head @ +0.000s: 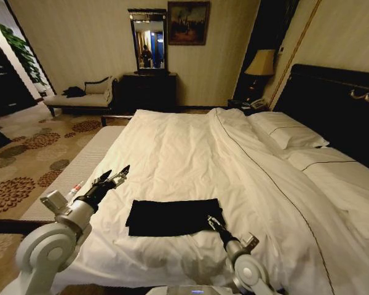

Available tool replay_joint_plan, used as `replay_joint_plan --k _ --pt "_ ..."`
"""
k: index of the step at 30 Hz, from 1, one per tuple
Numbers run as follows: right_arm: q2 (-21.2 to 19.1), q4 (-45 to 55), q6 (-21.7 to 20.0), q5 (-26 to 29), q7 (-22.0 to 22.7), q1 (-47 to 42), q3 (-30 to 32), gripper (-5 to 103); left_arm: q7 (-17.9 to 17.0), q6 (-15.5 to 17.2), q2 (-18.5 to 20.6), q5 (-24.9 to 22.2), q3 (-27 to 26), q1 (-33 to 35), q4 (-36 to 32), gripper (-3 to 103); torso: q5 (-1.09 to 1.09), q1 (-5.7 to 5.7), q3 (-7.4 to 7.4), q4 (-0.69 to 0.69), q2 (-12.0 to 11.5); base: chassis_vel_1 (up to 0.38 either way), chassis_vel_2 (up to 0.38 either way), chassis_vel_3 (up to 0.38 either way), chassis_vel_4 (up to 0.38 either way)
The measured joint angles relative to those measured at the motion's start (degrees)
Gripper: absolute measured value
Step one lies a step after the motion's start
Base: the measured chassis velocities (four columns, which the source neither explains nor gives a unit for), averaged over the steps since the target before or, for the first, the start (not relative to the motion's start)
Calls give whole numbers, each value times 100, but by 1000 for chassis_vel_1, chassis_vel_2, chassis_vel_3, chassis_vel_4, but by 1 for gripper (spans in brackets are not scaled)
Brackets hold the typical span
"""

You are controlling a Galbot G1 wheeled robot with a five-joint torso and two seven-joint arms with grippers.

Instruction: Fold the clothes on the bed.

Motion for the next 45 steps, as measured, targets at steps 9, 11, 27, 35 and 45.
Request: replay_joint_plan --k 9,11,27,35,45 --pt "172 -300 -38 120 4 164 46 100 -14 19 -18 8 -56 88 -118 100 0 0 0 -1 0 0 0 0 0" --pt "290 -357 -58 178 1 218 33 100 -26 30 -32 16 -51 102 -159 100 0 0 0 -1 0 0 0 0 0" --pt "485 -427 -89 302 -118 398 -27 66 -81 87 -33 34 -115 215 -281 100 0 0 1 0 0 0 0 0 0" --pt "515 -491 27 287 -221 461 2 33 -101 93 -62 35 -102 218 -282 100 1 0 1 0 0 0 0 0 0" --pt "-52 -175 284 160 -435 291 504 4 -106 94 -52 27 -118 148 -281 100 2 0 0 0 0 0 0 0 0"
